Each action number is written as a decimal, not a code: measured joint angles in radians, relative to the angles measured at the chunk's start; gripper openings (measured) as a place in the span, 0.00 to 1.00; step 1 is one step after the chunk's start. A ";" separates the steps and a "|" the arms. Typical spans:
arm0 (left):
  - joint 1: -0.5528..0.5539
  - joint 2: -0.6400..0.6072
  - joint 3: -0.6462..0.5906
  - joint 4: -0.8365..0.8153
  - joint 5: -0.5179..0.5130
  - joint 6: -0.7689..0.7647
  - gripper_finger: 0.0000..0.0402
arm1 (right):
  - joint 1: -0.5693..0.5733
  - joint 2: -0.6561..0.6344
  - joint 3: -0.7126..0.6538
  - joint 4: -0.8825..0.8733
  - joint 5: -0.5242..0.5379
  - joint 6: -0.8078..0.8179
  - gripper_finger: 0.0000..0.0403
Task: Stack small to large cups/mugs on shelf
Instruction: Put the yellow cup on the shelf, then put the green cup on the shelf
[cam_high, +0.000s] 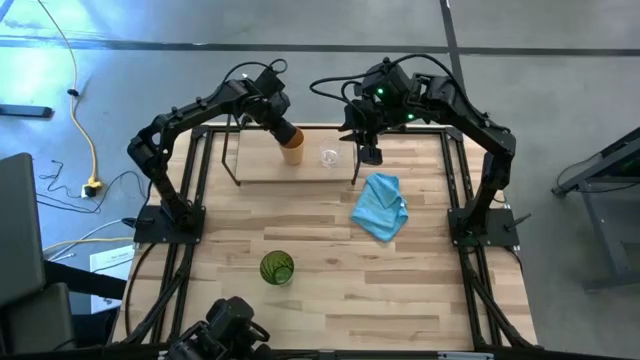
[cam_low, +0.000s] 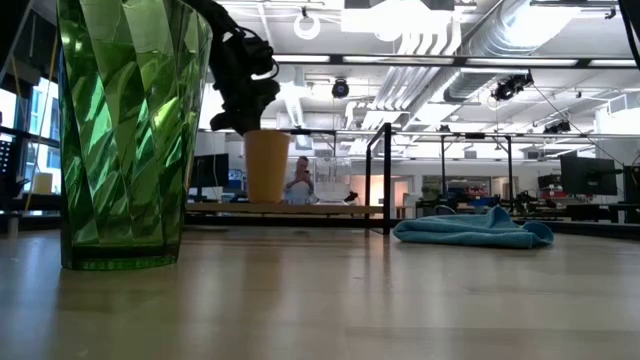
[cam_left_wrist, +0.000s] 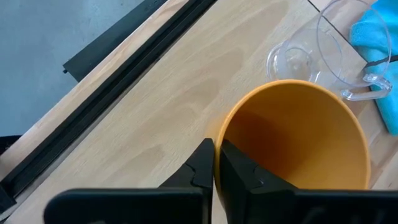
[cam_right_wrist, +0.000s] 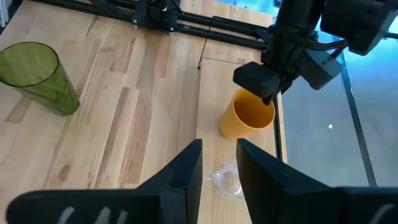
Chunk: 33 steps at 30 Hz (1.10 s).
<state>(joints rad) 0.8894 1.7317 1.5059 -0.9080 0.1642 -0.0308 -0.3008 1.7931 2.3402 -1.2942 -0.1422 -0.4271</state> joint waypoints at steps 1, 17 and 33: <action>0.000 0.000 0.000 -0.003 0.000 0.001 0.01 | 0.000 0.000 0.000 0.000 0.000 0.000 0.23; 0.000 0.000 0.000 -0.009 0.000 0.007 0.08 | 0.000 0.000 0.000 -0.004 -0.035 0.000 0.23; 0.001 -0.001 0.000 0.030 0.006 0.001 0.24 | 0.000 0.000 0.000 -0.012 -0.035 0.000 0.23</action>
<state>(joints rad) 0.8902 1.7309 1.5059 -0.8783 0.1699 -0.0296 -0.3004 1.7927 2.3402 -1.3066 -0.1768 -0.4271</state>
